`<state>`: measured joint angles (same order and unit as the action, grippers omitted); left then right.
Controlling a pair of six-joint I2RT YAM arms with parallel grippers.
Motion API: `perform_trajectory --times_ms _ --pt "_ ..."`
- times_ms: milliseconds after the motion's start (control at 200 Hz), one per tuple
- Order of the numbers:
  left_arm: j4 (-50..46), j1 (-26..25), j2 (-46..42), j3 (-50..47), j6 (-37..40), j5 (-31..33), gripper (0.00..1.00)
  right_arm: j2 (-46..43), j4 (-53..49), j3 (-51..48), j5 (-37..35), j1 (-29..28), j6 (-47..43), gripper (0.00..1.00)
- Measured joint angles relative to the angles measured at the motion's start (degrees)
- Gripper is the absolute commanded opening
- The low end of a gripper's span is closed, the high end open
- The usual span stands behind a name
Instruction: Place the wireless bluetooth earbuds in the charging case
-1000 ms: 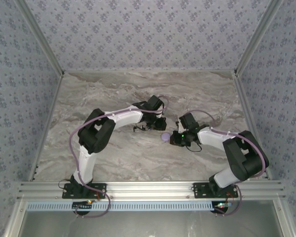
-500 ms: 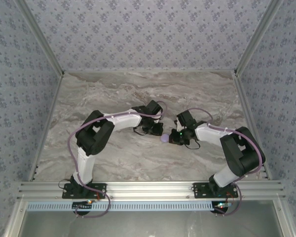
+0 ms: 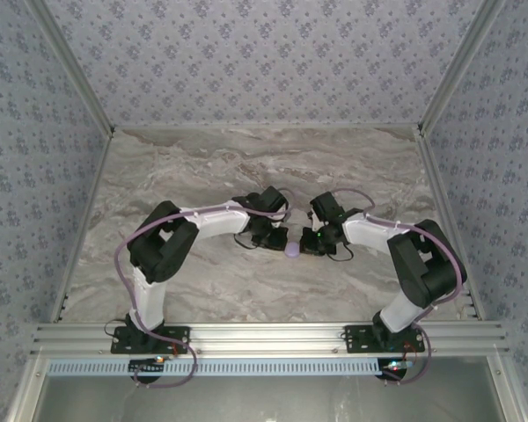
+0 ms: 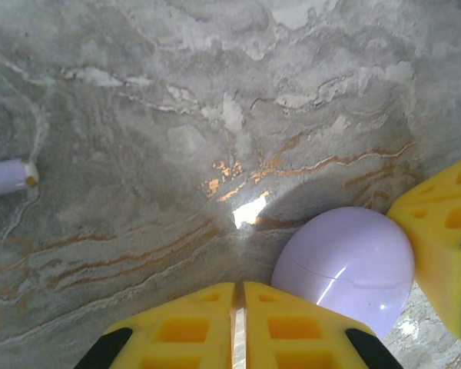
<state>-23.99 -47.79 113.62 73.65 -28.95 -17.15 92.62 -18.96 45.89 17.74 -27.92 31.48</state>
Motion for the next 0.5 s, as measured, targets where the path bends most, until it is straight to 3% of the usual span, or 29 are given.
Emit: perform_trajectory --times_ms 500 --pt "-0.6 -0.6 -3.0 -3.3 -0.8 1.1 0.12 0.9 -1.8 2.6 -3.8 -1.0 -1.1 0.14"
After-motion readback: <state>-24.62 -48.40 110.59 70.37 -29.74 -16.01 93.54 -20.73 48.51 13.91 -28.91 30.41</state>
